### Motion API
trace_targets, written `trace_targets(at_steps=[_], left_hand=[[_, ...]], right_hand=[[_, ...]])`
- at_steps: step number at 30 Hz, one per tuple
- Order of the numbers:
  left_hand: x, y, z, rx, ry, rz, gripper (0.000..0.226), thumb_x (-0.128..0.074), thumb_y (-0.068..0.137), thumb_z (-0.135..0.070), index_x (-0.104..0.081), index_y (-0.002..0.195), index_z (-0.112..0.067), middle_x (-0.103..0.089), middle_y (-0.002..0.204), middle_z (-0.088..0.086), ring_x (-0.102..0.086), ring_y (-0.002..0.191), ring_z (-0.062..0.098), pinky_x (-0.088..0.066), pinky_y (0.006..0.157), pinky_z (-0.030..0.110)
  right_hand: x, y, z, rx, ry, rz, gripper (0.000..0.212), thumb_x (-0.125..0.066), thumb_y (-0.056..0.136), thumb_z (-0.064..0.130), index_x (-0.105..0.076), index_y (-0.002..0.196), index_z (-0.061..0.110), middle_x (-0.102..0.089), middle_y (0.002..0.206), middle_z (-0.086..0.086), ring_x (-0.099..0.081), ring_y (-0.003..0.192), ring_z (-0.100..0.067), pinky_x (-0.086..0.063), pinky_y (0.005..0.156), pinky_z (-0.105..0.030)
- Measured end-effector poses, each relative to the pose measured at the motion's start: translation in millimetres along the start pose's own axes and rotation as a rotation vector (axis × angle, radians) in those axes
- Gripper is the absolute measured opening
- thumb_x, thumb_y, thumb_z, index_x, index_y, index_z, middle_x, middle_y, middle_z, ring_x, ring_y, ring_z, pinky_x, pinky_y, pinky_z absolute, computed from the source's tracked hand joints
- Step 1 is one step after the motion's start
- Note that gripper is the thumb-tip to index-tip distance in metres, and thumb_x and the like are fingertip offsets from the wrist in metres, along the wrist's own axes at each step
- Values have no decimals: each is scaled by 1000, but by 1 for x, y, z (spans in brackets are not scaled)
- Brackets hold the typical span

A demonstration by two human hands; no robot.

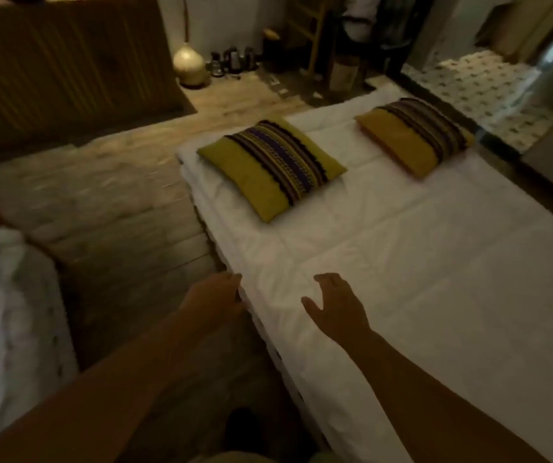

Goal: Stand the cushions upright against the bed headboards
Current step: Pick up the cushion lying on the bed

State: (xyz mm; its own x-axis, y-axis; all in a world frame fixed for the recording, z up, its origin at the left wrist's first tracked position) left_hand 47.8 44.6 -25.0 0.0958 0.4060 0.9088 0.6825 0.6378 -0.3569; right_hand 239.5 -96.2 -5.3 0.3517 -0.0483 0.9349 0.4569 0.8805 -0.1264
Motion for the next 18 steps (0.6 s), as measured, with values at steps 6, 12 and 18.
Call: trace_targets(at_steps=[6, 12, 18], left_hand=[[7, -23, 101, 257, -52, -1, 58, -50, 87, -58, -43, 139, -32, -53, 142, 0, -56, 124, 23, -49, 95, 41], [36, -8, 154, 366, -170, -36, 59, -47, 89, -58, -40, 143, -35, -51, 146, -3, -50, 131, 21, -45, 105, 41], [81, 64, 184, 420, -219, -33, 33, -52, 93, -48, -62, 115, -26, -66, 116, 0, -63, 104, 18, -52, 89, 35]], right_hand=[[-38, 47, 72, 83, 79, 144, 58, -51, 93, 53, -46, 140, 20, -58, 131, -2, -59, 116, -20, -48, 95, -31], [-65, 125, 108, 134, 109, 207, 57, -51, 94, 54, -46, 140, 20, -59, 130, -1, -57, 118, -19, -45, 96, -30], [-74, 238, 137, 178, 133, 272, 61, -56, 90, 55, -46, 137, 19, -59, 127, -4, -58, 115, -21, -48, 92, -34]])
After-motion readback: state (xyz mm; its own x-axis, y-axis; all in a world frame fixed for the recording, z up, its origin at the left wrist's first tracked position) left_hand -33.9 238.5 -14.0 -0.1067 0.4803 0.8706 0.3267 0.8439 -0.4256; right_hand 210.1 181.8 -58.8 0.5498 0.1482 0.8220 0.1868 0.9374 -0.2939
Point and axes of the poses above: each hand's wrist, its own y-axis towards the middle knuckle, its own x-axis out of the back of the hand, z = x × y, the point moved 7 cm from there along y, towards the middle knuckle
